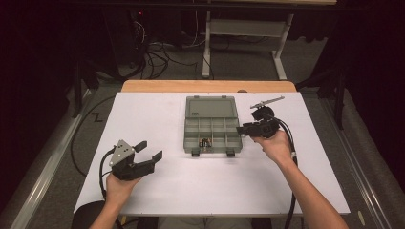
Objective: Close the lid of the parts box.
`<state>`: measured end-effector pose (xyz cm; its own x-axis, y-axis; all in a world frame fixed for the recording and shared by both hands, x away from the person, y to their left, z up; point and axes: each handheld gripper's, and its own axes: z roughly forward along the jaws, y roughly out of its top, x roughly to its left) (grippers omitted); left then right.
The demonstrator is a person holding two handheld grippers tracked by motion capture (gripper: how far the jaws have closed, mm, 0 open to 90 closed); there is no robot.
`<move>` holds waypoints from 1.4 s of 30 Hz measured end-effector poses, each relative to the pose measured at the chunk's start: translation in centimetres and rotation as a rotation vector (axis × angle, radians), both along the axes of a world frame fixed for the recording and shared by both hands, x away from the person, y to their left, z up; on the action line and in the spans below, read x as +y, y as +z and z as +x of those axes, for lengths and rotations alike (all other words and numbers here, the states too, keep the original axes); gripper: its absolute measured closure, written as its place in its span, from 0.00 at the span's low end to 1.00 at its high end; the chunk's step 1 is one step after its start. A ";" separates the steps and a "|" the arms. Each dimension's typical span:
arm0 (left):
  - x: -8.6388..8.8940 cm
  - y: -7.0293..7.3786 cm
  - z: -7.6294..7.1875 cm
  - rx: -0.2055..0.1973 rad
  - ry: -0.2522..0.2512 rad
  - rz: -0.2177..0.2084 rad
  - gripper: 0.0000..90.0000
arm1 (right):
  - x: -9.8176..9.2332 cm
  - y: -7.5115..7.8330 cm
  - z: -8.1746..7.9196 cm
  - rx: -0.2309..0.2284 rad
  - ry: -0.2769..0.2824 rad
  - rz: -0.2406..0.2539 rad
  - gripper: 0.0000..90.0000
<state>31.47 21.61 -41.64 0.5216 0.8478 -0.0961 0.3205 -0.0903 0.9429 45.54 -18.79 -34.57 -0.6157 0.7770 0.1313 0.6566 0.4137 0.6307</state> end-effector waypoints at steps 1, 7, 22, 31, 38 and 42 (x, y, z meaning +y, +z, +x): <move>-0.1 0.0 0.0 -0.001 -0.001 0.001 0.32 | -0.2 0.0 0.0 -0.001 -0.006 0.002 0.72; -0.1 0.0 0.2 0.002 -0.006 0.003 0.32 | -1.1 -0.6 0.3 0.012 -0.039 0.004 0.72; -0.4 0.1 0.1 -0.001 0.003 0.026 0.33 | -2.1 -2.1 2.4 0.067 -0.116 0.009 0.76; -0.5 0.1 0.4 0.012 0.010 0.026 0.32 | -0.8 -3.1 3.1 0.108 -0.098 0.001 0.77; -0.7 0.0 0.8 0.027 -0.001 0.034 0.33 | -0.2 -3.6 3.3 0.139 -0.092 -0.011 0.77; -0.9 0.1 0.9 0.028 0.001 0.042 0.32 | 0.0 -3.7 3.5 0.144 -0.089 -0.013 0.78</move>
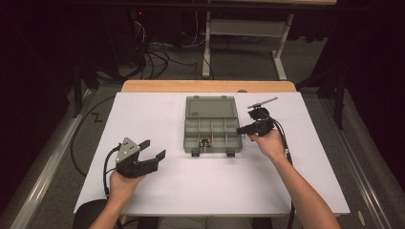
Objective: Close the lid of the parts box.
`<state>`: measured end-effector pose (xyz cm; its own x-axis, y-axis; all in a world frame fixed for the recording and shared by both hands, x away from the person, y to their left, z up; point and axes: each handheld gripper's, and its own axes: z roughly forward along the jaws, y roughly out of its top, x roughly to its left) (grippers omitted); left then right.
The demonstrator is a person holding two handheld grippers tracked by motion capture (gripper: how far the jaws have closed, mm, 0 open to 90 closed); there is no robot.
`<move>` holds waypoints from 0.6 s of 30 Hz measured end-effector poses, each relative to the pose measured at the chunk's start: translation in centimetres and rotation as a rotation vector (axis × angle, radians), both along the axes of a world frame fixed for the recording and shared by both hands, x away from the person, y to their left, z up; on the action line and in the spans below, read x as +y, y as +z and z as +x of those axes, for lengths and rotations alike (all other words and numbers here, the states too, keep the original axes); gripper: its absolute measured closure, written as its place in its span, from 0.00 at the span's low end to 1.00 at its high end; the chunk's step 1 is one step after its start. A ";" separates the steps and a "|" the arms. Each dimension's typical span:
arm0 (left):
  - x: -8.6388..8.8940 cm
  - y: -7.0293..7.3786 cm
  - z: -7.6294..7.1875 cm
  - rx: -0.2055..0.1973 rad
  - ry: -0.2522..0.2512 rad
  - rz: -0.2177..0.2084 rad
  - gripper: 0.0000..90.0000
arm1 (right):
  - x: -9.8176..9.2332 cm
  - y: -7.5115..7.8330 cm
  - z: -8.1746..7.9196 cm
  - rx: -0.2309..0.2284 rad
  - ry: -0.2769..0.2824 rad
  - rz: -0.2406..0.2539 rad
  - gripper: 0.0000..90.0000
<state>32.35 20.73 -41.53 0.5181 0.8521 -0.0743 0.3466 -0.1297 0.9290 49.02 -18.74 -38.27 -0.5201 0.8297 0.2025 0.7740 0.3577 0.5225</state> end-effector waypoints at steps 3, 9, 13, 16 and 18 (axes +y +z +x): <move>-0.3 0.0 0.2 0.003 -0.004 0.013 0.32 | 0.3 -0.1 0.0 0.003 0.004 -0.012 0.79; -1.0 0.4 1.1 0.018 -0.018 0.014 0.32 | 0.6 0.0 0.2 0.018 -0.013 -0.040 0.82; -1.6 0.5 1.9 0.038 -0.030 0.039 0.32 | 1.1 0.4 0.5 0.045 -0.009 -0.085 0.81; -2.0 0.6 2.8 0.053 -0.034 0.036 0.32 | 1.0 0.3 0.6 0.053 -0.012 -0.076 0.81; -2.3 0.7 3.6 0.062 -0.034 0.024 0.32 | 1.0 0.3 0.6 0.053 -0.012 -0.076 0.81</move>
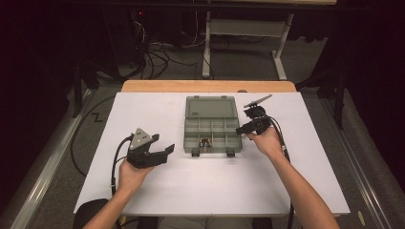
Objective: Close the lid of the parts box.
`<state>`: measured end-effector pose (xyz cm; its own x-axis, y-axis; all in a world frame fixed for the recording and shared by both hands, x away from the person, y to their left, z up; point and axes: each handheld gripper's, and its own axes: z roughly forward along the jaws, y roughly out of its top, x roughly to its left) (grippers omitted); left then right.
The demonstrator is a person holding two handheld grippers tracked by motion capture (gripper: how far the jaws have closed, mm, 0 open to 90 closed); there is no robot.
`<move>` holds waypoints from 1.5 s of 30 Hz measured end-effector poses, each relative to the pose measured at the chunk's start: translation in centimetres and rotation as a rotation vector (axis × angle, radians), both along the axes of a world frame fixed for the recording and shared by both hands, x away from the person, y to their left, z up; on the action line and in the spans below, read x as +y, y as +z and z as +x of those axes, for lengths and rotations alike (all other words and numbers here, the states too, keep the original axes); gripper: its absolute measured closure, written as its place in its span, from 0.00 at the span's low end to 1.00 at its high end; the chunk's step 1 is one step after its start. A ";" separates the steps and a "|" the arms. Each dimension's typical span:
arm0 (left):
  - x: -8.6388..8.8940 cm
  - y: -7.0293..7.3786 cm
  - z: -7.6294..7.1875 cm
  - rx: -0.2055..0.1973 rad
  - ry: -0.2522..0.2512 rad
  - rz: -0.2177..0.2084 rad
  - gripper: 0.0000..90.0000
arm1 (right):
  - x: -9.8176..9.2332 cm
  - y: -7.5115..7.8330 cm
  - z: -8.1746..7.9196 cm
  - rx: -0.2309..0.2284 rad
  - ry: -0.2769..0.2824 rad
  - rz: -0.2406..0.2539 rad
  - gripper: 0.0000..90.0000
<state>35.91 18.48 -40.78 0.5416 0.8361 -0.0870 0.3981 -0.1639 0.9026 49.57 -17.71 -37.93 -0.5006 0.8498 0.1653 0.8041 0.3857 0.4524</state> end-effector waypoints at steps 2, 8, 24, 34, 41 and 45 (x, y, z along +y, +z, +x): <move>-0.3 0.1 0.8 0.011 0.001 -0.008 0.32 | 0.0 0.0 0.0 -0.002 0.002 -0.001 0.81; -1.5 0.3 2.5 0.028 0.002 0.004 0.33 | -0.1 0.0 0.0 -0.003 0.003 0.005 0.81; -2.3 0.1 4.4 0.027 0.022 0.020 0.34 | -0.1 -0.1 -0.1 -0.007 0.008 0.003 0.81; -3.4 0.2 6.3 0.029 0.018 0.019 0.34 | -0.1 -0.1 0.0 -0.006 0.009 0.001 0.81; -3.7 0.3 7.4 0.043 0.034 0.030 0.35 | -0.1 -0.1 0.0 -0.002 0.005 0.006 0.81; -3.8 0.2 7.9 0.041 0.038 0.034 0.35 | -0.1 -0.1 -0.1 -0.006 0.005 0.004 0.81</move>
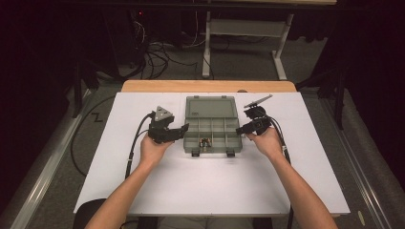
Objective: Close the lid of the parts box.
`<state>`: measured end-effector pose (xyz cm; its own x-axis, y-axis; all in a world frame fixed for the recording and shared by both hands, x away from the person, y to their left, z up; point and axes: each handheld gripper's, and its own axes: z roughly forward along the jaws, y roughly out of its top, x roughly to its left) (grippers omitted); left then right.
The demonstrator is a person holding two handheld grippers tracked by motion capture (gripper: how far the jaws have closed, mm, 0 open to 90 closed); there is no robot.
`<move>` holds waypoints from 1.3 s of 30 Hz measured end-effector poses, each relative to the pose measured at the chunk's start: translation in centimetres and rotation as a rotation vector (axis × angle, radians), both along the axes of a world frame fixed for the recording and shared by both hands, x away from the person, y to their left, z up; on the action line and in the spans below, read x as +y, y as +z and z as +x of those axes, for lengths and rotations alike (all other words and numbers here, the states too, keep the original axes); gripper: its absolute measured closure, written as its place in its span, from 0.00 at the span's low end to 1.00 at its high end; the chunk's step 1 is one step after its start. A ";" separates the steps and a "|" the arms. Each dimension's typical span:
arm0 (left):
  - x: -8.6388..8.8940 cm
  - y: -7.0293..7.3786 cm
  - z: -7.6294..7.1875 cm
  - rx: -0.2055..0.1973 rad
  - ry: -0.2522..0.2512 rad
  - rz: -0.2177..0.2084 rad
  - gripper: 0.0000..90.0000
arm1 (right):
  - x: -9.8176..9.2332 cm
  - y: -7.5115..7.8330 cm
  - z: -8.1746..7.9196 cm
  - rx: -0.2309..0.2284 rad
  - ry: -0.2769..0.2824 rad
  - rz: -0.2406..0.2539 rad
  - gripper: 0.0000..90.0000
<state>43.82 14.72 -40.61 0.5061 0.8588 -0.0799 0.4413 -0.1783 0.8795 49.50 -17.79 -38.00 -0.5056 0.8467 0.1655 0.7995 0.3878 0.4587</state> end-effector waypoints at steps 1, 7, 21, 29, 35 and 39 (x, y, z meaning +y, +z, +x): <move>0.0 -0.1 0.1 0.002 0.002 -0.002 0.35 | 0.0 0.0 0.0 0.000 0.002 0.000 0.81; 0.1 -0.2 0.8 0.015 0.017 0.000 0.36 | 0.0 0.0 0.0 -0.002 0.004 -0.003 0.81; -1.3 0.9 2.7 0.001 0.046 0.050 0.37 | 0.1 0.0 0.0 0.000 0.003 -0.005 0.81; -1.6 1.1 3.8 0.076 0.039 0.059 0.40 | 0.0 0.0 0.0 -0.002 0.006 -0.003 0.81; -1.8 1.3 4.4 0.111 0.038 0.069 0.41 | 0.0 0.0 0.0 -0.005 0.006 -0.004 0.81; -1.9 1.4 4.9 0.124 0.039 0.090 0.41 | 0.0 0.0 0.0 -0.003 0.007 -0.004 0.81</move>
<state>48.75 12.79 -39.17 0.4631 0.8841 -0.0616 0.5537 -0.2343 0.7991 49.52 -17.76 -38.00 -0.5122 0.8438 0.1603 0.7951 0.3953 0.4599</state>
